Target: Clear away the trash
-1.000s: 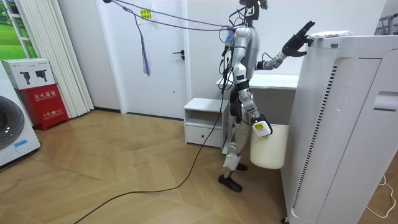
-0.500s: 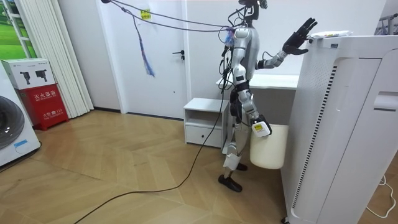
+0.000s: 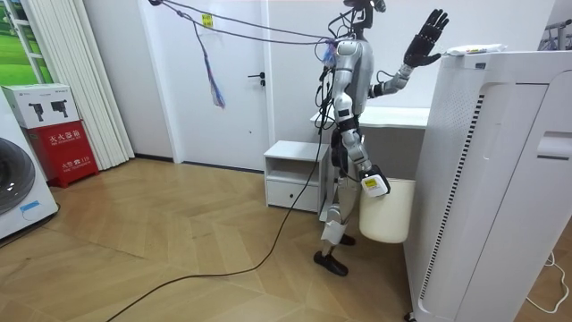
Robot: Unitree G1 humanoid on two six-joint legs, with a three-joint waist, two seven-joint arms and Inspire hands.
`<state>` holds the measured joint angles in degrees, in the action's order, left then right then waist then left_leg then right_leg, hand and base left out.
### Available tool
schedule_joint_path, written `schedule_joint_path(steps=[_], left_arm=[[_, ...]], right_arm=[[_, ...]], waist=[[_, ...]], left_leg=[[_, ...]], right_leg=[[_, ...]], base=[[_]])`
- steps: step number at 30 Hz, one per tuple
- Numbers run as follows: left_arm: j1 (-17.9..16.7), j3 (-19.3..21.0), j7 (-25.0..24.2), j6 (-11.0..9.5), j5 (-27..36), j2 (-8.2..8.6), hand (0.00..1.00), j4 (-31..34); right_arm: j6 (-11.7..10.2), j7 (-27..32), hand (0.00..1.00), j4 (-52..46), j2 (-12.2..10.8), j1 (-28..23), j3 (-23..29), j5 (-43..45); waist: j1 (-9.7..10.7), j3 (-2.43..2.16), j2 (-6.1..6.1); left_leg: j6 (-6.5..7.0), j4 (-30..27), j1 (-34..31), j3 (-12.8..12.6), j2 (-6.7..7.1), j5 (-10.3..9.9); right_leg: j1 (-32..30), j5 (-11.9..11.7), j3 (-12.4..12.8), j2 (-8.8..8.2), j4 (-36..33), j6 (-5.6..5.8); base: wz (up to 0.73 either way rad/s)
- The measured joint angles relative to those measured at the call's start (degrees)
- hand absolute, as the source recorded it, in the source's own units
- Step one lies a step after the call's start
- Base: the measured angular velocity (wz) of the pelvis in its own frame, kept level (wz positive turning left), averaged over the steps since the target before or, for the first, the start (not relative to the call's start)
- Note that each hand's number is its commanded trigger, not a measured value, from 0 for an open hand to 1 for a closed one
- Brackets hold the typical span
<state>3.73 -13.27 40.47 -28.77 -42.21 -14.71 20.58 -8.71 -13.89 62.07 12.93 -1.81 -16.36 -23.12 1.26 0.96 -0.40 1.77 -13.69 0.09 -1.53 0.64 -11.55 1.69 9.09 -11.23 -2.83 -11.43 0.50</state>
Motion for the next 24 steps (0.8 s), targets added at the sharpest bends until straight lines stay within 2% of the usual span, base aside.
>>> schedule_joint_path(steps=[11,24], left_arm=[[0.0,-1.8,0.0,0.1,-0.1,-0.7,0.0,-0.8],[0.0,-4.7,-1.4,1.6,-1.3,-1.19,0.0,-2.5]], right_arm=[[0.0,0.0,1.0,0.4,0.0,-0.1,0.0,-0.2],[0.0,-0.7,1.0,0.5,0.0,-0.2,0.1,-0.3]], waist=[[0.3,-0.01,-0.04],[1.3,-0.09,0.09]], left_leg=[[0.01,0.3,0.1,0.2,-0.01,0.0],[0.02,0.6,0.6,0.2,0.05,0.0]], right_leg=[[0.4,0.0,-0.2,0.06,0.9,0.0],[0.4,0.0,-0.1,0.07,0.8,0.01]], base=[[0.01],[0.0]])
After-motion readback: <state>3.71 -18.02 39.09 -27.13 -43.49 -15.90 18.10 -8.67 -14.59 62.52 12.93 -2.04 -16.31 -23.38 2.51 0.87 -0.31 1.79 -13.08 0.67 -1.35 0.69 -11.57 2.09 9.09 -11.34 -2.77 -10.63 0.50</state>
